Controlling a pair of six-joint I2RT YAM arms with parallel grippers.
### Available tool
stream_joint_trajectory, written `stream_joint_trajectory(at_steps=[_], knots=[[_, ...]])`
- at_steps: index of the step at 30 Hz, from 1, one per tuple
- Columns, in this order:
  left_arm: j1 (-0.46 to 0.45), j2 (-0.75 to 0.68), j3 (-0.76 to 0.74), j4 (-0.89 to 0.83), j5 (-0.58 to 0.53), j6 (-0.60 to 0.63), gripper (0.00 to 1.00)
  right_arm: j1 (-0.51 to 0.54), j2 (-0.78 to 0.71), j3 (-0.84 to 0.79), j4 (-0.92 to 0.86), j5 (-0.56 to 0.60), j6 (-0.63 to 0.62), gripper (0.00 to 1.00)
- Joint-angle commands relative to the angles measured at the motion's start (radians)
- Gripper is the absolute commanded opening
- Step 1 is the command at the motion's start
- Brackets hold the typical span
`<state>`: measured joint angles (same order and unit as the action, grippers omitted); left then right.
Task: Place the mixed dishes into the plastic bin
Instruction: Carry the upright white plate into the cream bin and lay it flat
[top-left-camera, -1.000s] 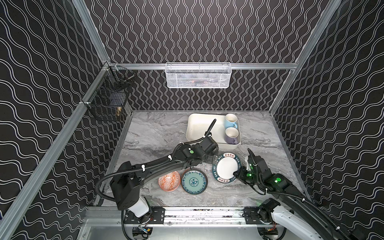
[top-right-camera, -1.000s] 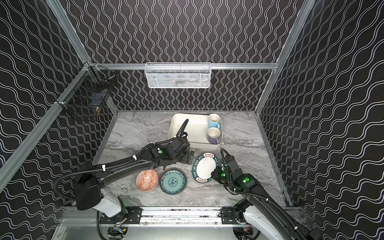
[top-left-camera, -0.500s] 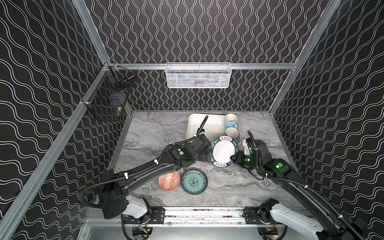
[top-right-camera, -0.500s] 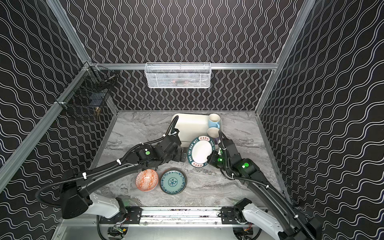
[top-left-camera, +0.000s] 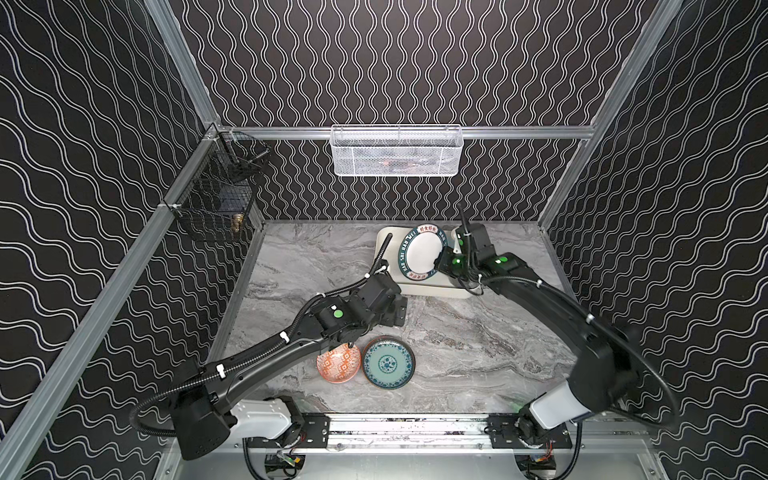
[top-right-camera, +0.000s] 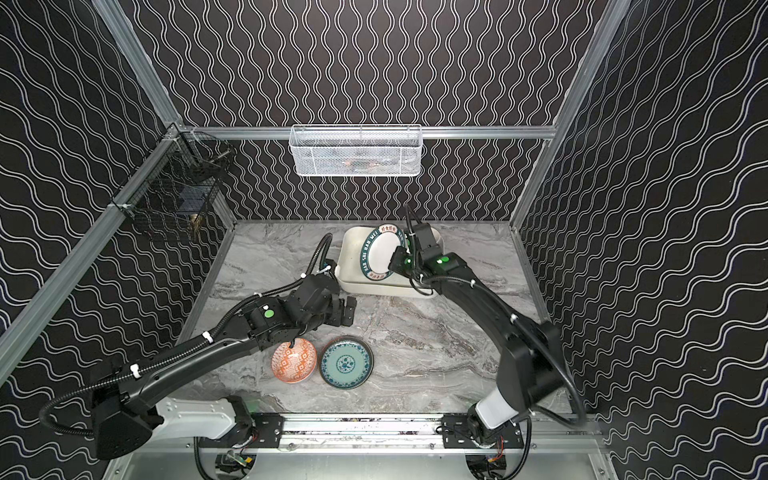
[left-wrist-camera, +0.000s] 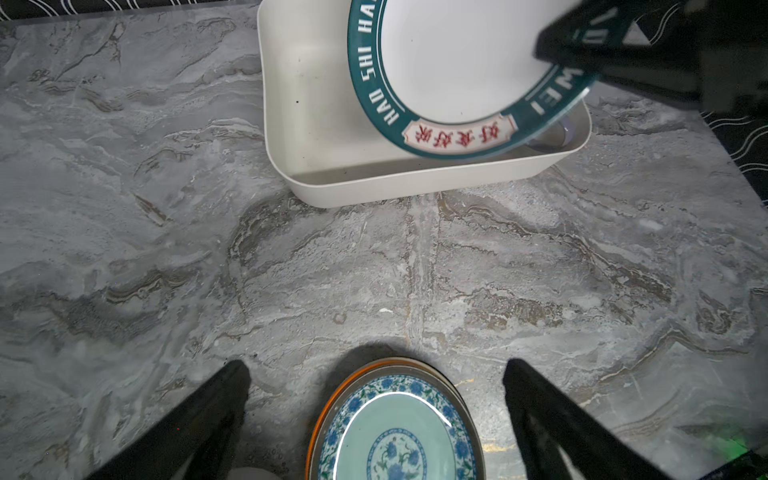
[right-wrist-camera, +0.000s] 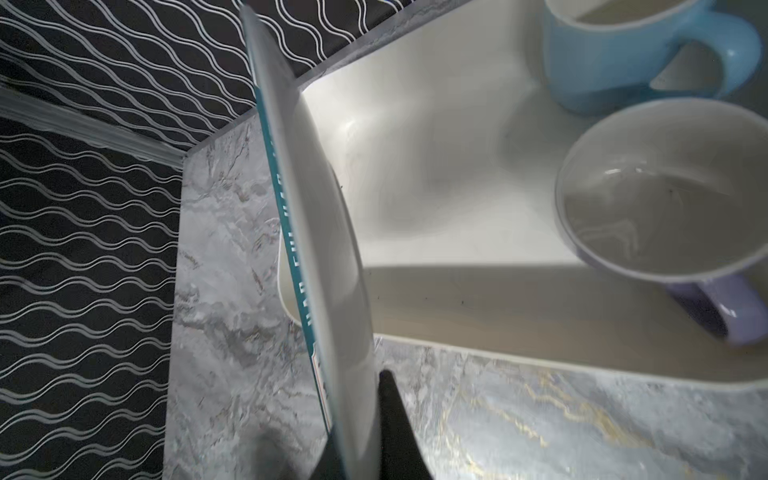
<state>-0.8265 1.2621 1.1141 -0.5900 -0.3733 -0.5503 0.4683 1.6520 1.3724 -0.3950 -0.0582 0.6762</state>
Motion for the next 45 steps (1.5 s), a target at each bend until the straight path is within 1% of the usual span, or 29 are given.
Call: stream_joint_trajectory(at_steps=[1,2,3,4,9,15,19,23,26,29,32,35,38,45], knots=[[0.021,-0.021,-0.02,0.002,-0.026,-0.003,0.99,-0.026,0.107,0.065,0.066,-0.045,-0.013,0.05],[0.033,-0.026,-0.023,0.002,-0.023,-0.001,0.99,-0.026,0.137,0.082,0.067,-0.057,-0.014,0.05],[0.048,-0.03,-0.029,0.006,-0.011,0.003,0.99,-0.058,0.173,0.098,0.07,-0.079,-0.013,0.05],[0.061,-0.035,-0.033,0.008,-0.002,0.008,0.99,-0.067,0.202,0.108,0.079,-0.098,-0.016,0.05],[0.113,-0.033,-0.056,0.032,0.038,0.023,0.99,-0.082,0.324,0.17,0.088,-0.136,-0.03,0.06],[0.154,0.002,-0.06,0.057,0.093,0.03,0.98,-0.091,0.435,0.251,0.085,-0.189,-0.034,0.07],[0.169,0.013,-0.06,0.06,0.107,0.033,0.99,-0.091,0.483,0.287,0.068,-0.212,-0.042,0.1],[0.18,0.019,-0.063,0.064,0.117,0.033,0.98,-0.091,0.488,0.296,0.048,-0.22,-0.055,0.2],[0.185,0.023,-0.065,0.07,0.129,0.03,0.99,-0.09,0.476,0.295,0.025,-0.201,-0.067,0.33],[0.187,0.024,-0.065,0.073,0.137,0.027,0.99,-0.089,0.466,0.295,0.003,-0.183,-0.074,0.37],[0.185,0.015,-0.067,0.072,0.14,0.027,0.99,-0.086,0.465,0.303,-0.023,-0.171,-0.08,0.47],[0.187,0.004,-0.072,0.074,0.138,0.027,0.98,-0.079,0.47,0.324,-0.061,-0.153,-0.089,0.52],[0.187,-0.005,-0.078,0.076,0.141,0.026,0.99,-0.073,0.462,0.327,-0.076,-0.14,-0.091,0.53],[0.186,-0.03,-0.093,0.077,0.141,0.023,0.99,-0.059,0.413,0.335,-0.115,-0.131,-0.104,0.53]])
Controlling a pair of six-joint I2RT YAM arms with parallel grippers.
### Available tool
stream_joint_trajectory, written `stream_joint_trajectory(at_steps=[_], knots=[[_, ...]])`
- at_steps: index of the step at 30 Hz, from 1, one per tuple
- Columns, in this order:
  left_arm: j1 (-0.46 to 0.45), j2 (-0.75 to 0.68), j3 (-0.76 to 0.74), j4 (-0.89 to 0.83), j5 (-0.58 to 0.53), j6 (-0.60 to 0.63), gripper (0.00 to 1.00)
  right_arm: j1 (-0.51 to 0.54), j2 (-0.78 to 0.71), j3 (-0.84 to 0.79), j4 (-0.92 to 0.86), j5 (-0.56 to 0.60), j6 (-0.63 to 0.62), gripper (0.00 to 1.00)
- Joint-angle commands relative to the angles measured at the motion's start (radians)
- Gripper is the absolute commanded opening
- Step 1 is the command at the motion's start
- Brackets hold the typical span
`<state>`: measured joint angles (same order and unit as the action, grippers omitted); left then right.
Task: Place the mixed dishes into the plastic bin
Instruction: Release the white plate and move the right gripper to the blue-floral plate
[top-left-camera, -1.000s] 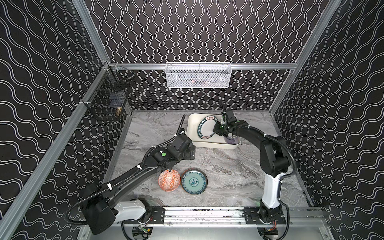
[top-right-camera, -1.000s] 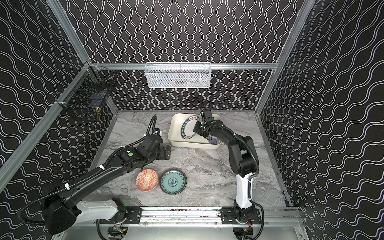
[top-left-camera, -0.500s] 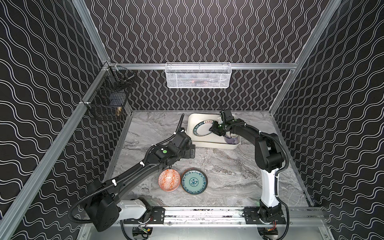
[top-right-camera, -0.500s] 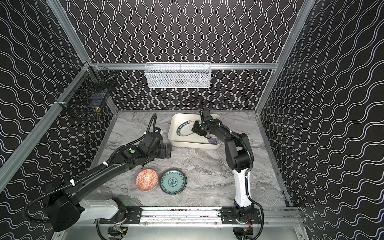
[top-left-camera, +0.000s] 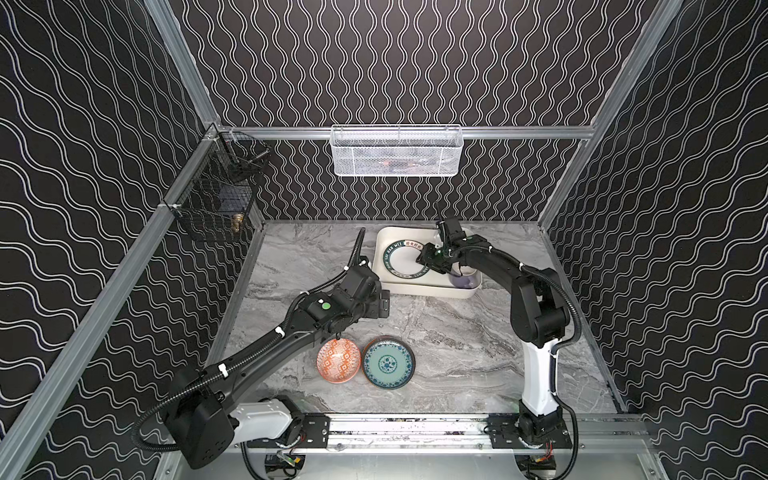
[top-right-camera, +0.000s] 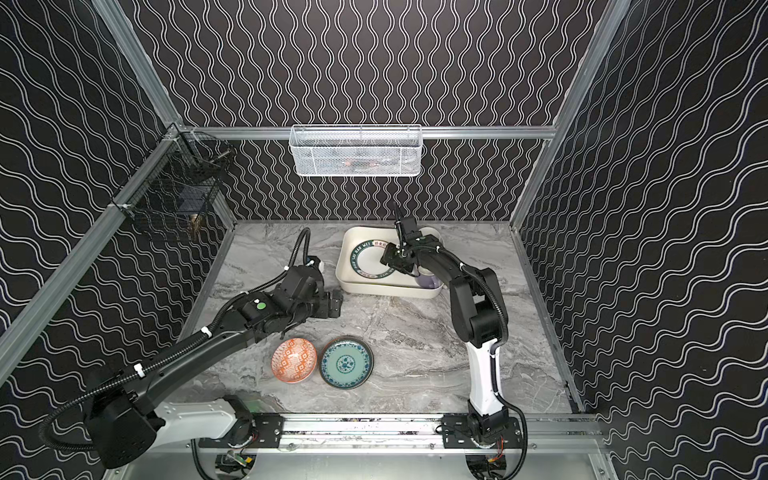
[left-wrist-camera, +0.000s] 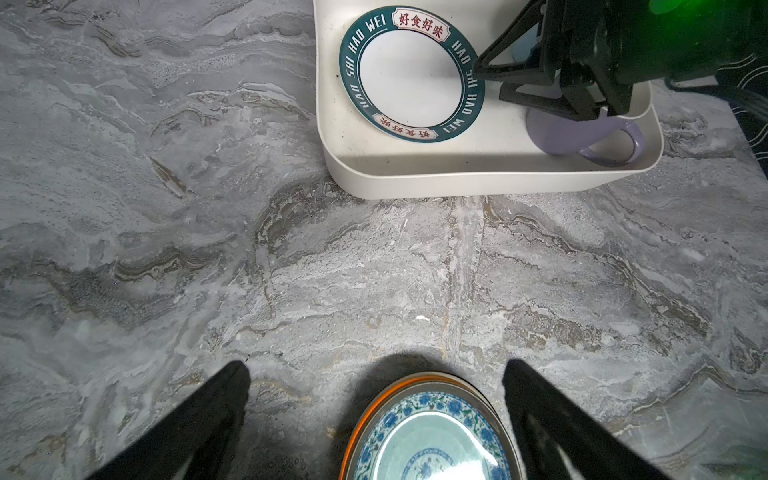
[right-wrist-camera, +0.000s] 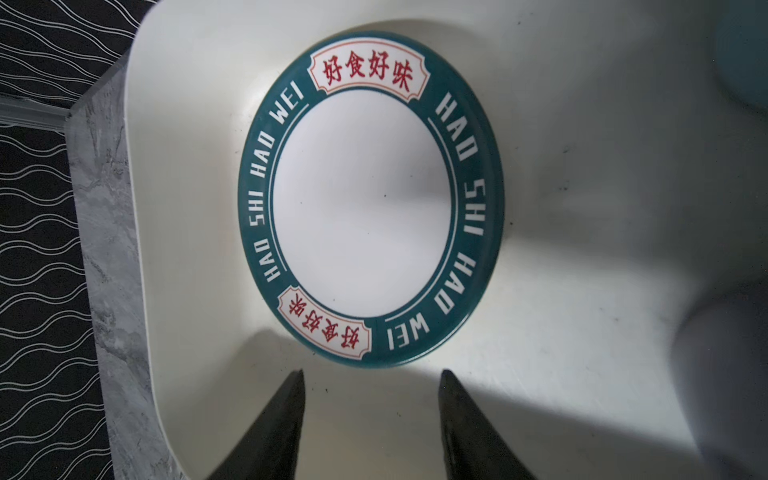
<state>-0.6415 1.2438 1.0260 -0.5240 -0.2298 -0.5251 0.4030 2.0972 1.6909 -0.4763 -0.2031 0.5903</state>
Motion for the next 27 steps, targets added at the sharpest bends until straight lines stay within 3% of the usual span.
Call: stream_joint_trajectory(at_steps=[1,7,17,21,27], knots=[[0.001,-0.016,-0.006,0.01,-0.002,-0.002,0.99,0.011,-0.048,0.016,-0.045,0.016,-0.021,0.53],[0.001,-0.057,-0.058,0.002,0.009,-0.022,0.99,0.095,-0.25,-0.093,-0.071,0.046,-0.047,0.51],[-0.007,-0.143,-0.182,-0.017,0.052,-0.075,0.99,0.289,-0.583,-0.604,0.02,0.087,0.014,0.47],[-0.01,-0.158,-0.187,-0.031,0.028,-0.079,0.99,0.342,-0.617,-0.754,0.086,0.077,0.051,0.42],[-0.009,-0.167,-0.181,-0.037,0.005,-0.085,0.99,0.416,-0.573,-0.77,0.092,0.097,0.045,0.35]])
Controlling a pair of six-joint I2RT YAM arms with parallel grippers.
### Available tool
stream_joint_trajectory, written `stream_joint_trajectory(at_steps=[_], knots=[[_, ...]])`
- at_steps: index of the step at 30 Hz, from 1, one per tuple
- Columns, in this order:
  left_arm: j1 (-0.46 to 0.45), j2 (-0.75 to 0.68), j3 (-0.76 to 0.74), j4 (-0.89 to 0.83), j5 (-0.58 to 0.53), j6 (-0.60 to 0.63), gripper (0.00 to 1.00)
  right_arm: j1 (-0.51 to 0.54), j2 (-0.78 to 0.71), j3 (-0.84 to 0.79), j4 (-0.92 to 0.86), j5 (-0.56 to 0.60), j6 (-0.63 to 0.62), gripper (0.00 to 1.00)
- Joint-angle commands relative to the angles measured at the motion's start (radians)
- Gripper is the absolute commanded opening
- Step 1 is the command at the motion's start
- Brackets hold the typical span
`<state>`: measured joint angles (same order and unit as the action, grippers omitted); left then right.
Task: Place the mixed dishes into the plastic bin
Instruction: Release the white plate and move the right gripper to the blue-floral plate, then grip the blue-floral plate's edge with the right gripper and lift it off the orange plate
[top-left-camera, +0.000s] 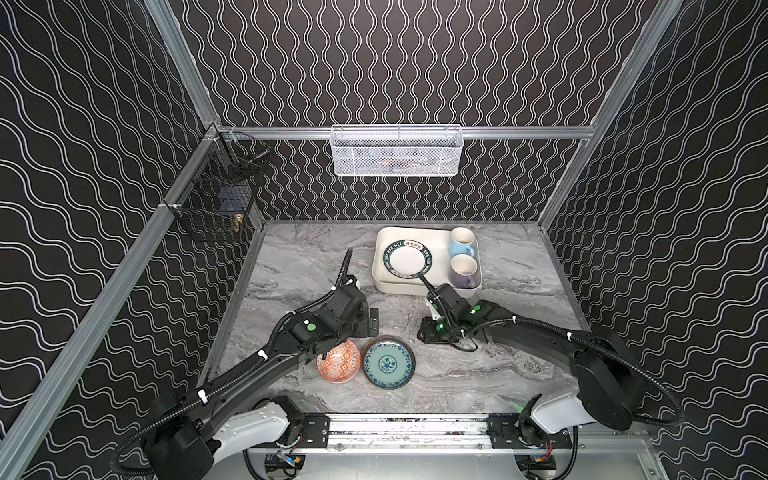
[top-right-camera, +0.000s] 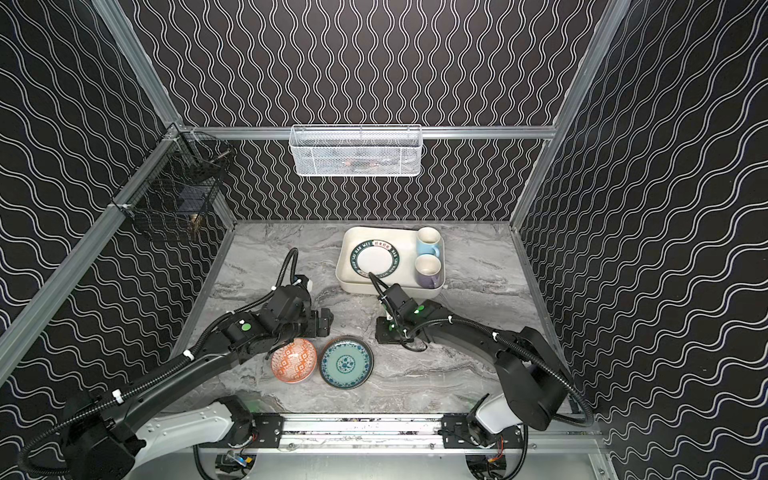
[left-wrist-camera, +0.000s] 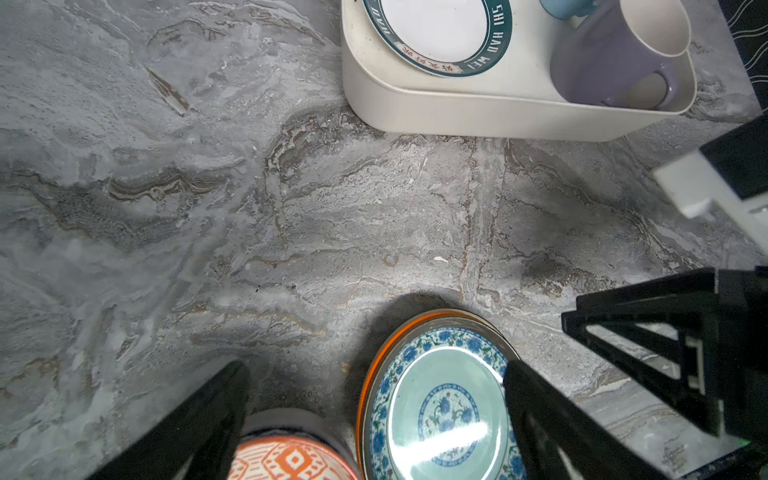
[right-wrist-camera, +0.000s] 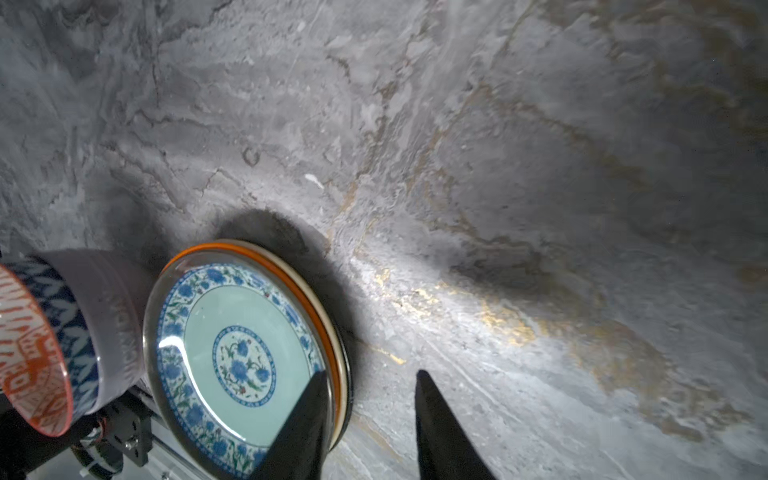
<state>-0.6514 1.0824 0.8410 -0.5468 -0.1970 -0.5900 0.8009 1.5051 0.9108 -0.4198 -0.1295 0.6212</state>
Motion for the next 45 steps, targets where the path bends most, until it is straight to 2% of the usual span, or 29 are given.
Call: stream_joint_trajectory(at_steps=[1,10,16,28,45], knots=[[0.001,-0.007,0.005,-0.014,-0.03,-0.018,0.99,0.027,0.028,0.015,0.032,0.029,0.014,0.34],[0.0,-0.003,0.013,-0.023,-0.055,0.002,0.99,0.089,0.083,0.017,0.07,0.014,0.044,0.34],[0.0,-0.009,0.014,-0.035,-0.071,0.007,0.99,0.107,0.104,0.016,0.076,0.012,0.058,0.26],[0.0,-0.014,0.0,-0.023,-0.07,0.003,0.99,0.116,0.11,-0.014,0.08,0.013,0.066,0.22],[0.0,-0.016,0.006,-0.024,-0.078,0.007,0.98,0.119,0.108,0.005,0.025,0.056,0.063,0.02]])
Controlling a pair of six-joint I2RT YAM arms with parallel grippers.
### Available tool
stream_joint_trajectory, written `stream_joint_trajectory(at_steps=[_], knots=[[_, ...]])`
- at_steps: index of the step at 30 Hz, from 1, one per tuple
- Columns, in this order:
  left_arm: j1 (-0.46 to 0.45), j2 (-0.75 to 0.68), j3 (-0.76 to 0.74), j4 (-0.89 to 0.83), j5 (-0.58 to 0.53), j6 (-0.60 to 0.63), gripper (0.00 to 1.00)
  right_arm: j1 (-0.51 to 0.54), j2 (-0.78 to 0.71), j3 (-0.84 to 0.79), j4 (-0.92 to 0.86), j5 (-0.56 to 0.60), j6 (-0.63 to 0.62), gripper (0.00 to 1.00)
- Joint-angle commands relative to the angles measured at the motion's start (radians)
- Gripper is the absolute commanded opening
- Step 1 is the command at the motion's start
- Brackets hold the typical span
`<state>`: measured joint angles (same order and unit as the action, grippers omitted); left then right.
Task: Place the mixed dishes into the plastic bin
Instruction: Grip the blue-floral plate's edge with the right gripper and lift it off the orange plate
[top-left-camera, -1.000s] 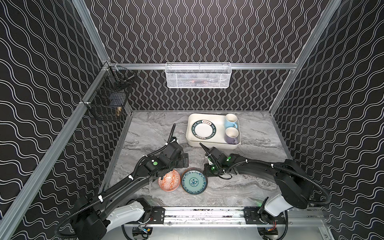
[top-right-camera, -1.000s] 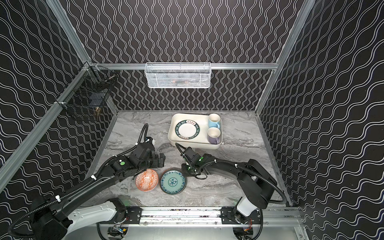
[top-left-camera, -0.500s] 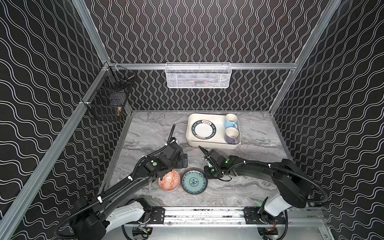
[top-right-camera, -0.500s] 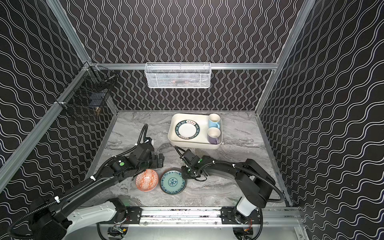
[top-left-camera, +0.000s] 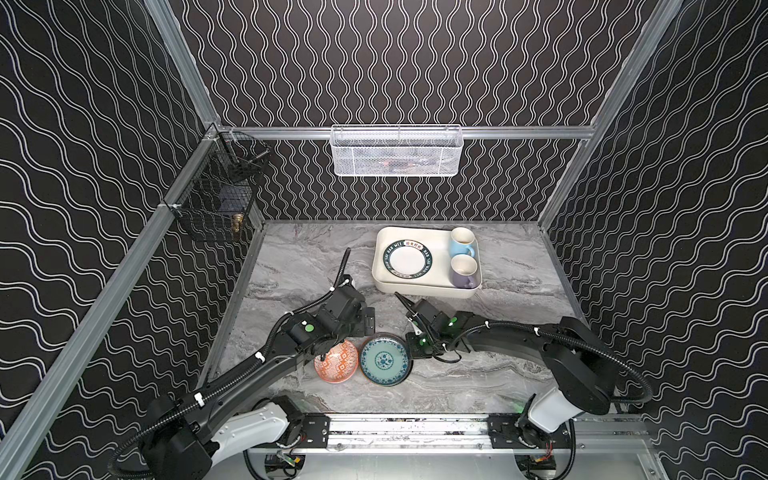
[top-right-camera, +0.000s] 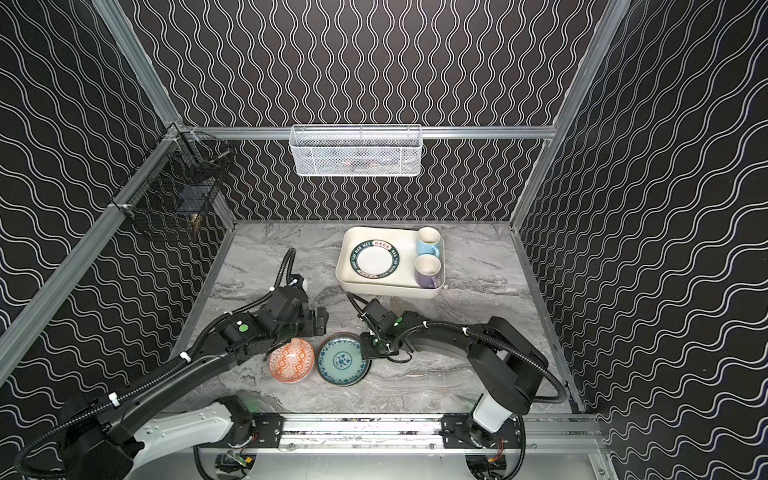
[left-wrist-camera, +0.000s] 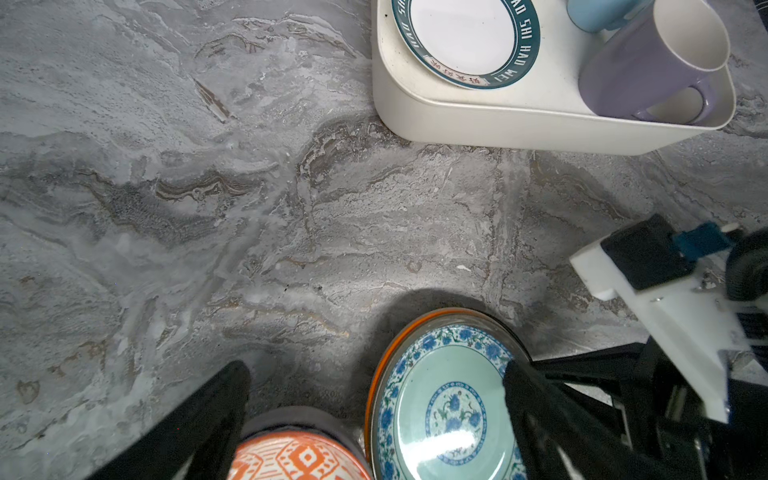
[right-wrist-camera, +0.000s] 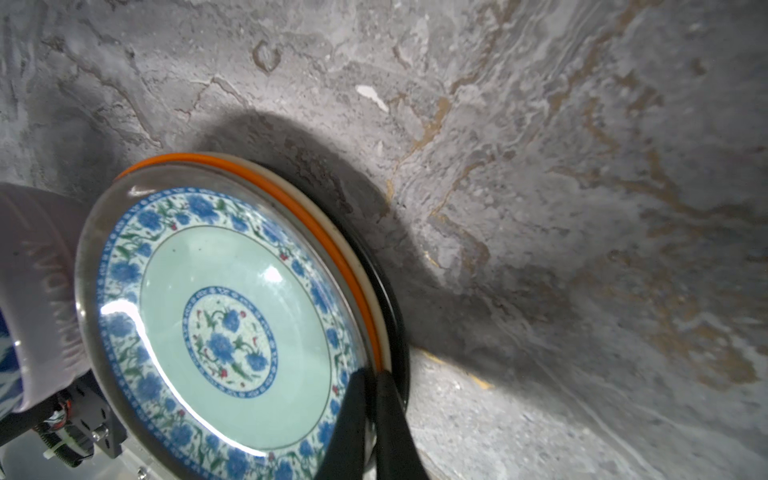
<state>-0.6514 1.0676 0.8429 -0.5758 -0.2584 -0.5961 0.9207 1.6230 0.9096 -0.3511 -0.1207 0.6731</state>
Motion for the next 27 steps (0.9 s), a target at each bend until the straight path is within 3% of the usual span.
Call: stream_joint_trajectory(at_steps=[1,14,21,27], knots=[[0.001,-0.002,0.007,0.003,-0.018,0.014,0.99,-0.001,-0.016,0.01,-0.05,0.055,0.01,0.02],[0.0,0.01,0.03,0.003,-0.019,0.023,0.99,-0.017,-0.063,0.048,-0.155,0.149,-0.026,0.0],[0.0,-0.005,0.042,-0.008,-0.024,0.027,0.99,-0.064,-0.132,0.032,-0.09,0.006,-0.038,0.0],[0.002,-0.024,0.067,-0.037,-0.041,0.041,0.99,-0.095,-0.16,0.076,-0.126,0.01,-0.059,0.0]])
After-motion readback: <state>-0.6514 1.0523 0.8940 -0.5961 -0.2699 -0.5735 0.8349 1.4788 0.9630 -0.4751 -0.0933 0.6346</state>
